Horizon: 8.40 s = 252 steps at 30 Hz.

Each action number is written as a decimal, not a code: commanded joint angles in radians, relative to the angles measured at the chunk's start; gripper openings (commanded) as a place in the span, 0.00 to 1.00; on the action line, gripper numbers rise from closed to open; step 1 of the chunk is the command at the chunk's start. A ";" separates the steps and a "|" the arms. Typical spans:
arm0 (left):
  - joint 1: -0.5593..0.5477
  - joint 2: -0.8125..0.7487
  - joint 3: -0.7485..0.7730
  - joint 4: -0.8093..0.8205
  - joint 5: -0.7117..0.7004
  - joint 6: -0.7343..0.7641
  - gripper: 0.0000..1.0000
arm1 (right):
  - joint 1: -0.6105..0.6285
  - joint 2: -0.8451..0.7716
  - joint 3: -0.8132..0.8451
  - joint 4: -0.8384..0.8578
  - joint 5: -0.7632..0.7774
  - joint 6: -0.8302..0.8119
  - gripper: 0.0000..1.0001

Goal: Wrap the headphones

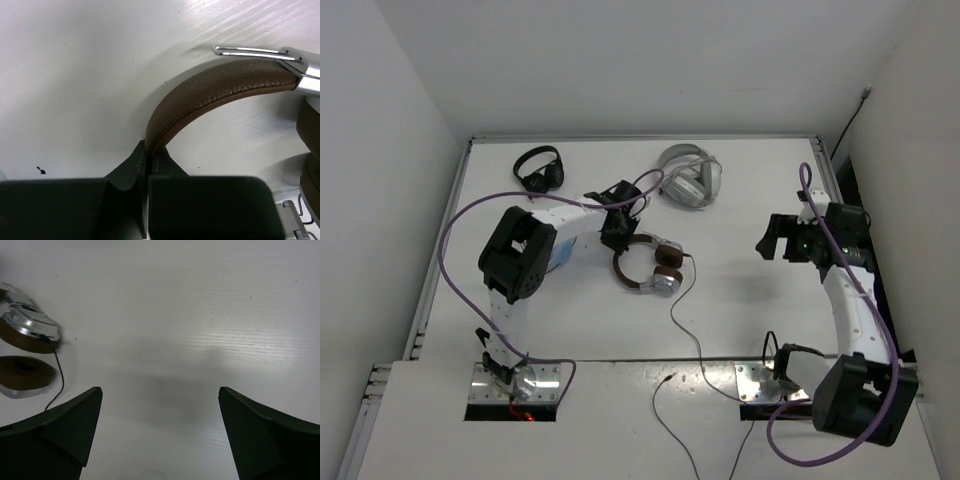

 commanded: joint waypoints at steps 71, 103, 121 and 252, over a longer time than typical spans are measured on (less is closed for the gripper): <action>0.463 -0.329 0.190 -0.059 0.430 -0.283 0.00 | 0.760 0.487 0.116 -0.155 0.038 -0.330 0.52; 0.511 -0.331 0.089 -0.010 0.435 -0.376 0.00 | 0.760 0.640 0.216 0.043 0.036 -0.163 0.05; 0.238 -0.403 0.085 -0.139 -0.154 -0.639 0.00 | 0.957 0.346 0.337 0.039 0.052 -0.332 0.00; 0.132 -0.791 -0.289 0.308 -0.019 -0.088 0.00 | 0.506 0.599 0.363 0.474 -0.510 0.355 0.47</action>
